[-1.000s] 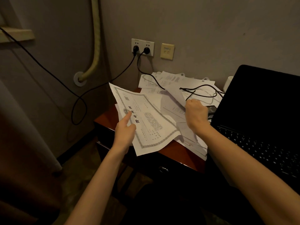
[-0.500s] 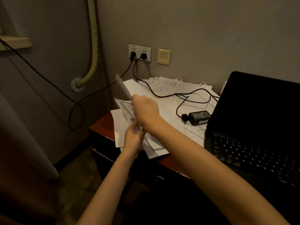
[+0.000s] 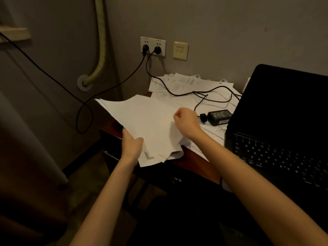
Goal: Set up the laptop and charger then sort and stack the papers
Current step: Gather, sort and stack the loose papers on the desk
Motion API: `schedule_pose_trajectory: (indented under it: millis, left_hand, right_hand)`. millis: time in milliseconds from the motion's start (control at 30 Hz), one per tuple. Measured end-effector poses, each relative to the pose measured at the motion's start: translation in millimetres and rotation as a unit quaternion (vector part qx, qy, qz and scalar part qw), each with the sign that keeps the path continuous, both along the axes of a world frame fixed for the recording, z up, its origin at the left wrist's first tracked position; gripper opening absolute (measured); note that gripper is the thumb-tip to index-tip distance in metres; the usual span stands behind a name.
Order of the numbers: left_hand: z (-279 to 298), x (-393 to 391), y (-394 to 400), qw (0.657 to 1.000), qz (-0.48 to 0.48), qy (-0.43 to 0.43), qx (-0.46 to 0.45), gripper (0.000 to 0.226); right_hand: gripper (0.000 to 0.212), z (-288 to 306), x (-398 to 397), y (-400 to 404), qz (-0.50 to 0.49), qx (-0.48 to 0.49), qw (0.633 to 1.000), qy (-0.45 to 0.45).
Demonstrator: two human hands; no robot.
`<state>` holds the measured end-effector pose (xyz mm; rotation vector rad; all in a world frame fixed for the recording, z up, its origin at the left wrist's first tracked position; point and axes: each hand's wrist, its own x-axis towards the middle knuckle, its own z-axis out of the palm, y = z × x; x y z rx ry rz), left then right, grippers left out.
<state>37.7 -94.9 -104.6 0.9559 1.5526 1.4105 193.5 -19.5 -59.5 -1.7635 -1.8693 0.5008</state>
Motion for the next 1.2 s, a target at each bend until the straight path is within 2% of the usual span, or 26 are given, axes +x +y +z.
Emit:
schedule_pose_trajectory:
  millis: [33, 100, 233, 367, 533, 667, 733, 867, 933, 1000, 1067, 1167, 1200]
  left_hand:
    - [2, -2, -1, 1.000, -0.001, -0.012, 0.003, 0.072]
    - [4, -6, -4, 0.999, 0.004, -0.030, 0.018, 0.084]
    - [1, -23, -10, 0.999, 0.004, -0.027, 0.018, 0.089]
    - [2, -30, -18, 0.998, -0.057, -0.015, 0.014, 0.085]
    - [8, -30, -12, 0.998, -0.015, -0.055, 0.009, 0.064]
    - [16, -26, -5, 0.989, -0.033, -0.130, 0.060, 0.053]
    - [22, -20, -5, 0.985, -0.045, -0.147, 0.075, 0.051]
    - [21, -16, -5, 0.985, -0.051, -0.160, 0.034, 0.026]
    - [15, -20, -4, 0.990, -0.040, -0.138, -0.007, 0.018]
    - [9, -24, -4, 0.996, -0.039, -0.068, -0.035, 0.022]
    - [4, -24, -3, 0.998, -0.043, -0.012, -0.045, 0.024]
    - [6, -21, 0, 0.998, -0.039, 0.024, -0.051, 0.020]
    - [9, -18, 1, 0.998, -0.042, 0.031, -0.046, 0.029]
  right_hand:
    - [0.019, -7, 15, 1, -0.016, -0.005, 0.996, -0.083]
    - [0.017, -18, 40, 0, -0.041, -0.023, 0.981, -0.189]
    - [0.036, -35, 62, -1, -0.068, 0.001, 0.950, -0.305]
    - [0.040, -35, 70, 3, -0.049, -0.024, 0.917, -0.394]
    - [0.037, -36, 78, 2, -0.038, 0.013, 0.902, -0.430]
    - [0.028, -38, 82, -1, -0.038, 0.043, 0.912, -0.405]
    - [0.027, -35, 84, -1, -0.064, 0.021, 0.921, -0.383]
    - [0.024, -34, 89, -1, -0.064, 0.020, 0.920, -0.386]
    - [0.022, -29, 89, -1, -0.077, 0.010, 0.914, -0.398]
    - [0.021, -22, 88, -1, -0.101, 0.008, 0.909, -0.404]
    - [0.021, -14, 85, 1, -0.114, 0.023, 0.922, -0.370]
    - [0.019, -8, 79, 7, -0.094, 0.064, 0.927, -0.356]
    - [0.019, -5, 76, 7, -0.088, 0.077, 0.929, -0.351]
